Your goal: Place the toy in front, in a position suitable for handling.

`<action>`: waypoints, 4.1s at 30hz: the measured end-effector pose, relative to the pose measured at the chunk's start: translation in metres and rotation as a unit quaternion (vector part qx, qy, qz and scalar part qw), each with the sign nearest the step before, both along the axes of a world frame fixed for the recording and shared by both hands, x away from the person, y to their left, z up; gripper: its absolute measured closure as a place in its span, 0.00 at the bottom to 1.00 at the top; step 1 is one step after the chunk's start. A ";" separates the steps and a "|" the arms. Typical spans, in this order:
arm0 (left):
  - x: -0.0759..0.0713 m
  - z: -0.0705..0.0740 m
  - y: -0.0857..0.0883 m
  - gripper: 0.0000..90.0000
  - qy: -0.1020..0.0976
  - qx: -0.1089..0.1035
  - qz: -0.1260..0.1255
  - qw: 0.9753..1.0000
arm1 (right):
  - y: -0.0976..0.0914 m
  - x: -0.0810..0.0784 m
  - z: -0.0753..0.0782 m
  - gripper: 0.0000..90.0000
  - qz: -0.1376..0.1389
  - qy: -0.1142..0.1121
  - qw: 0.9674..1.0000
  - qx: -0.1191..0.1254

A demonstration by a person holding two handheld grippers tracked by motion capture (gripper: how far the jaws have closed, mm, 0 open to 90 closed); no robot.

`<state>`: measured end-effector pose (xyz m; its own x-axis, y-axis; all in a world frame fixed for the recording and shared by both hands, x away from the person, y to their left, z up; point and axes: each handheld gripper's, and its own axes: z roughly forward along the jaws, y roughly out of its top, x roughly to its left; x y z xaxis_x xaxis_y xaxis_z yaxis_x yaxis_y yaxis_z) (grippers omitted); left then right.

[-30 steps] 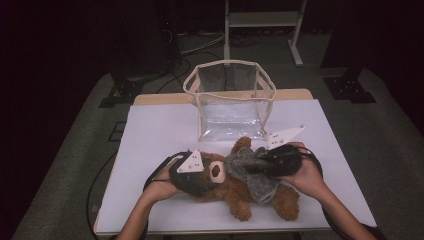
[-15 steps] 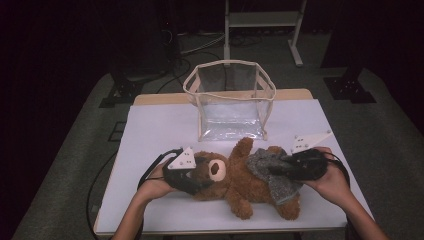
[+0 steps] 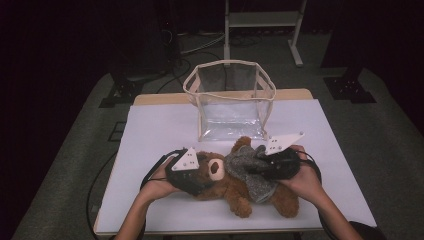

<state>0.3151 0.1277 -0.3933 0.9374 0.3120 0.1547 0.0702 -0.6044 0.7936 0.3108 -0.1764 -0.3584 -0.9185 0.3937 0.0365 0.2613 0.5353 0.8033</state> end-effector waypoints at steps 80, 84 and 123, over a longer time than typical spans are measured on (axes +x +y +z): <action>0.013 0.007 0.000 0.33 0.044 -0.013 -0.023 0.999 | 0.001 -0.011 0.009 0.83 0.073 0.009 0.997 -0.038; 0.008 0.011 0.003 0.33 0.043 0.010 -0.058 0.997 | -0.021 -0.001 0.012 0.83 0.031 0.010 0.999 -0.022; 0.000 0.014 -0.005 0.37 0.047 0.003 -0.115 0.992 | -0.082 0.038 -0.022 0.82 -0.105 0.045 0.993 0.017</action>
